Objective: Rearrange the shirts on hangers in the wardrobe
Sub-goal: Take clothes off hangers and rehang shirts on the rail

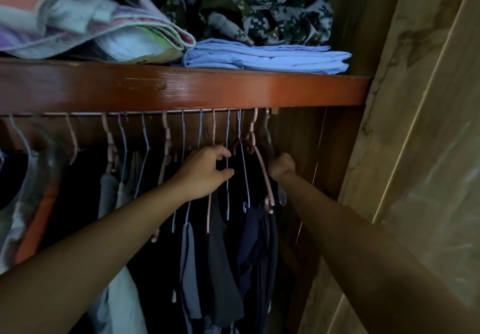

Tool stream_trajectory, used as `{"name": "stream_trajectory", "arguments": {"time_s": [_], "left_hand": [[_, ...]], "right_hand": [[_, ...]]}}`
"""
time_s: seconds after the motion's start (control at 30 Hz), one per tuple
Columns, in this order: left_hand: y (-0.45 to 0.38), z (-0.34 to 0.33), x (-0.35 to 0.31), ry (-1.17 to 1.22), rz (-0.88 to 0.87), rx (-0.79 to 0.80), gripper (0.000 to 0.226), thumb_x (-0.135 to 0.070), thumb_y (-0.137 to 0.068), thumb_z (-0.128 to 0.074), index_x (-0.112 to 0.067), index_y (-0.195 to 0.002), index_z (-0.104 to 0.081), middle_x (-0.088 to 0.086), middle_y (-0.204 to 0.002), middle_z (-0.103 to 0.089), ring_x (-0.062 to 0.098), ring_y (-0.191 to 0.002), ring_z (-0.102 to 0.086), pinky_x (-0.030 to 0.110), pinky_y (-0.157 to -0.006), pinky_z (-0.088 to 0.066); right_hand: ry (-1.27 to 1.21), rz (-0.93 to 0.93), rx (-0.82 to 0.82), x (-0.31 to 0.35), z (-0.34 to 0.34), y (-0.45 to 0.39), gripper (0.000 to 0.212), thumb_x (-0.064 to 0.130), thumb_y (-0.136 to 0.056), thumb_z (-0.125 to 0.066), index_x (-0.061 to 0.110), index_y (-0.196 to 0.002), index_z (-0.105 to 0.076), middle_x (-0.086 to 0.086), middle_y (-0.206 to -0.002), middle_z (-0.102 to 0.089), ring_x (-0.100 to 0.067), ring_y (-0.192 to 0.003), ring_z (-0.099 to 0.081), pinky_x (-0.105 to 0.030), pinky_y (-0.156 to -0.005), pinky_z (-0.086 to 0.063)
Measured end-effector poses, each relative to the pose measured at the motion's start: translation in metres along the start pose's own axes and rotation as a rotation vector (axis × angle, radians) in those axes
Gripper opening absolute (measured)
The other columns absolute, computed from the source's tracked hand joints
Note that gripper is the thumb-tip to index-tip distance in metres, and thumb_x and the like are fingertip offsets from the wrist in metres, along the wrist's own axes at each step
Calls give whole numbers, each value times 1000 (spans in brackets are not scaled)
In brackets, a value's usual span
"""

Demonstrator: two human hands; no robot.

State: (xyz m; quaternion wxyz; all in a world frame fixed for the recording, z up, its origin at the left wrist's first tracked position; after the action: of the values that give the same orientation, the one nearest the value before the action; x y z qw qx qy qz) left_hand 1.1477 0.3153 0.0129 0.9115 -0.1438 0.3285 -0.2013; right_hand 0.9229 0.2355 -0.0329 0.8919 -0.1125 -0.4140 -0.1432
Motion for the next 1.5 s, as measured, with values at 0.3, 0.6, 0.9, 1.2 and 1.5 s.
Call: {"name": "stream_trajectory", "arguments": {"time_s": [0.3,0.6,0.9,1.2,1.5], "left_hand": [[0,-3,-9,25,-12,5,42,-29,-89,-71,-22,-128,-58,3,-129,-59,16,-118,-55,27,-96,-43],[-3,-28,-24,61,-47,83,47,-27,-91,-68,-17,-136,-54,4,-135,-55,18,-126,-51,25,-97,-39],[11,-48,-30,116,-100,172,54,-16,-95,-62,-10,-145,-44,9,-145,-50,22,-134,-47,23,-102,-34],[11,-63,-49,74,-258,245,68,-24,-100,-54,-17,-157,-17,11,-156,-34,23,-124,-56,32,-98,-49],[22,-100,-107,108,-508,257,67,-27,-98,-57,-21,-155,-21,2,-159,-29,21,-146,-27,38,-118,-26]], "right_hand": [[-41,50,-105,16,26,16,28,13,-98,-54,-7,-114,-63,-23,-120,-64,-36,-111,-63,-25,-74,-42],[-56,64,-119,4,51,54,21,13,-98,-54,-1,-112,-62,-20,-115,-62,-35,-106,-62,-34,-77,-48],[-168,51,-109,-24,64,107,25,15,-98,-50,20,-77,-61,-10,-88,-66,-24,-79,-62,-35,-69,-48],[-460,-14,-155,-50,94,203,22,12,-103,-47,9,-89,-64,-1,-68,-55,-5,-56,-52,-16,-50,-42],[-355,71,-192,-53,145,295,26,8,-104,-45,0,-84,-59,-3,-65,-52,-11,-55,-46,-20,-53,-36]]}}
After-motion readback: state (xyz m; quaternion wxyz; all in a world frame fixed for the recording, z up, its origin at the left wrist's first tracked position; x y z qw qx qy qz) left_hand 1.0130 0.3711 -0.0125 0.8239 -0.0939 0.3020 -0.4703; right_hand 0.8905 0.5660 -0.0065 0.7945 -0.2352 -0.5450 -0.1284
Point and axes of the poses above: each hand's wrist, its own y-axis away from the middle knuckle, its own z-axis out of the back of the hand, x = y × z, the point moved 6 cm from there along -y, towards the middle knuckle
